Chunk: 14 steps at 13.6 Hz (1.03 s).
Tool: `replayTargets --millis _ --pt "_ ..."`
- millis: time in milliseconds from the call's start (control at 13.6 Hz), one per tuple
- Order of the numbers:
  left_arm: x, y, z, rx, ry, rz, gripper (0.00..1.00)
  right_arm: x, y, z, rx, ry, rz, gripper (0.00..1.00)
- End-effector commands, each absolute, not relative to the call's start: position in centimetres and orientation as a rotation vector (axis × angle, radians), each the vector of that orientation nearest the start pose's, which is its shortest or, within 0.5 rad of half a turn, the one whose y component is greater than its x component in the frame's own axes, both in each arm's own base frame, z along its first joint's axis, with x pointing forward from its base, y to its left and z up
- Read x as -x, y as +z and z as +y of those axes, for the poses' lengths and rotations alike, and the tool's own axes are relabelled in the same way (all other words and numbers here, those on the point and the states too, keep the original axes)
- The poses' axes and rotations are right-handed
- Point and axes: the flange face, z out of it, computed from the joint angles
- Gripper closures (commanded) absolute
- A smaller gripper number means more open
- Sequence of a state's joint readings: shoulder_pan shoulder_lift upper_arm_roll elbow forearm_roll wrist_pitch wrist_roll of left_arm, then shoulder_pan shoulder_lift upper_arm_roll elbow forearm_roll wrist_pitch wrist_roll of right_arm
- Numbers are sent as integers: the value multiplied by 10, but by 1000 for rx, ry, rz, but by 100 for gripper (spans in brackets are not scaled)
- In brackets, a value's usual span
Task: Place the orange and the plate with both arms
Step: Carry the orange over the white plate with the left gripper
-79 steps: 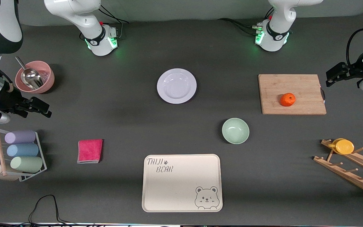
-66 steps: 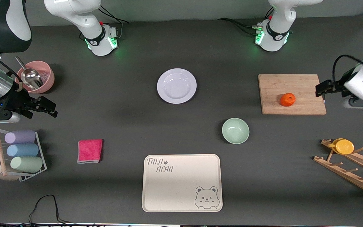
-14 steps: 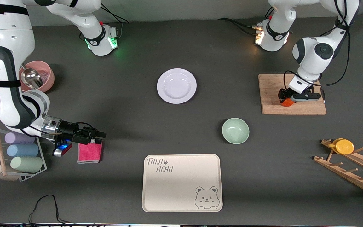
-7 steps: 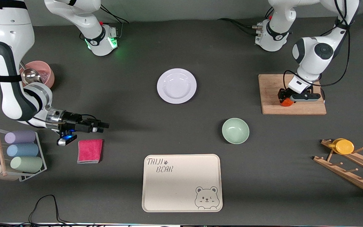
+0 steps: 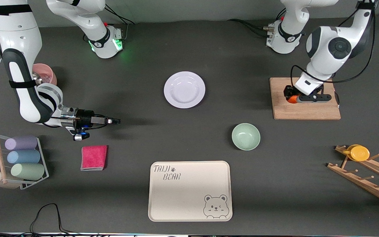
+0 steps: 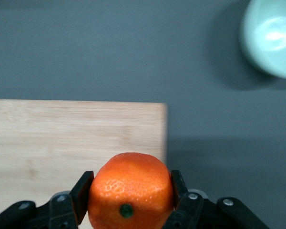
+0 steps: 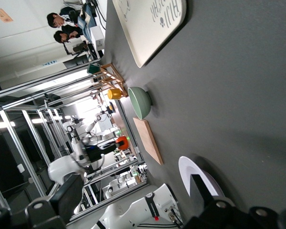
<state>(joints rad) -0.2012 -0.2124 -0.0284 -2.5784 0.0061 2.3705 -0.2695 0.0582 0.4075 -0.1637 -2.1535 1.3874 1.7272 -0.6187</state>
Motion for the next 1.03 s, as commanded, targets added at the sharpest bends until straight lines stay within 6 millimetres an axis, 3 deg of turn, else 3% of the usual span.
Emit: replayTargets --millis 0,147,368,588,662,809,956 --pt "-424 357 -173 3128 11 -213 100 -538 225 32 1860 273 367 0" --pt "-421 354 -226 3113 11 -377 100 -542 222 34 1868 269 359 0" --pt "-421 345 -339 3077 16 -605 100 -542 220 34 1867 265 354 0" --pt "-421 326 -438 2988 54 -709 100 -541 219 35 1900 215 332 0" --pt "-415 316 -465 2965 23 -721 100 -542 222 42 1924 172 269 0" --pt "-400 302 -500 2936 -24 -786 100 -538 223 41 1945 147 285 0" --pt "-376 278 -524 2905 -29 -818 100 -523 216 48 1964 128 250 0"
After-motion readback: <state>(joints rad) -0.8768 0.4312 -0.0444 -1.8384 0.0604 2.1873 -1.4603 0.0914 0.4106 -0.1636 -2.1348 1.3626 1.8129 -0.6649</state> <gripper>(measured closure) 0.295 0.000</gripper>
